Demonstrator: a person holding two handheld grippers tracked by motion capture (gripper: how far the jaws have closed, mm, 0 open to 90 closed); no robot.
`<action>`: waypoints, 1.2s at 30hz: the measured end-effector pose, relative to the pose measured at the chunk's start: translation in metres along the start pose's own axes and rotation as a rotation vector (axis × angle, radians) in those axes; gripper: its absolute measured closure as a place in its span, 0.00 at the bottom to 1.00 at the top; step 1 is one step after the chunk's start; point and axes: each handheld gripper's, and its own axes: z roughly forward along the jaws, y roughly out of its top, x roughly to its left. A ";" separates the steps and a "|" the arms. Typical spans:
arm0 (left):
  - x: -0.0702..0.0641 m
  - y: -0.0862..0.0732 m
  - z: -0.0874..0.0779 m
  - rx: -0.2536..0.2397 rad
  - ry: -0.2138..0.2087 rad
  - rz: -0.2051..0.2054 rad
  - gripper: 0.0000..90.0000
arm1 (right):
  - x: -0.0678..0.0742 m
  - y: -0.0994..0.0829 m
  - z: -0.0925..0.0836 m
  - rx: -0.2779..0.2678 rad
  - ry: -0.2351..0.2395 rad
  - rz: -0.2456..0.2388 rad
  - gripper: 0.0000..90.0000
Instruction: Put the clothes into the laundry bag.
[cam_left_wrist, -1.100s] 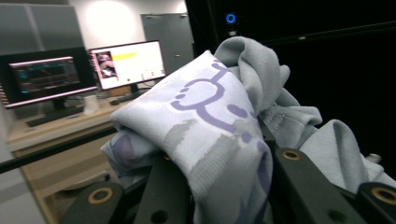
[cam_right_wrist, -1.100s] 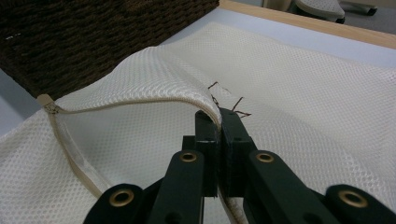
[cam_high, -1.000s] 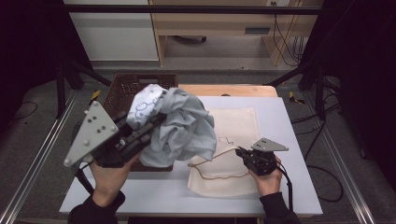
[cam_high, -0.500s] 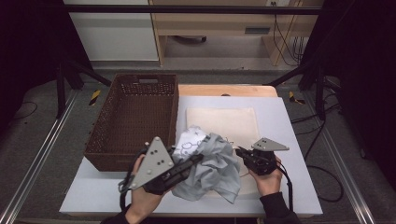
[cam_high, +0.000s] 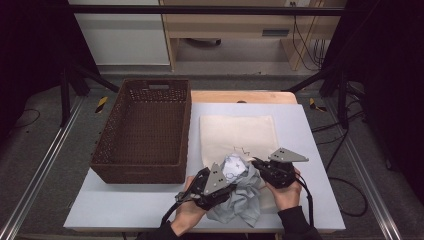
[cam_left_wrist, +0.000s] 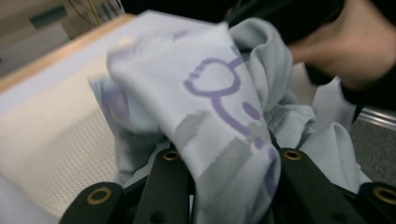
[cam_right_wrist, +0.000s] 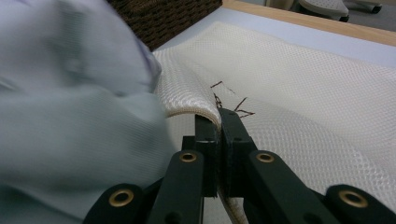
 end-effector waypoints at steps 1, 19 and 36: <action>0.001 -0.003 0.007 0.023 0.001 -0.005 0.81 | 0.000 0.000 0.000 0.000 0.000 0.000 0.97; 0.002 -0.017 0.046 0.097 -0.036 -0.051 0.47 | 0.001 -0.003 0.002 0.017 -0.004 -0.006 0.97; 0.000 -0.003 0.058 0.124 -0.052 -0.045 0.91 | 0.000 -0.002 -0.001 0.000 -0.021 -0.007 0.97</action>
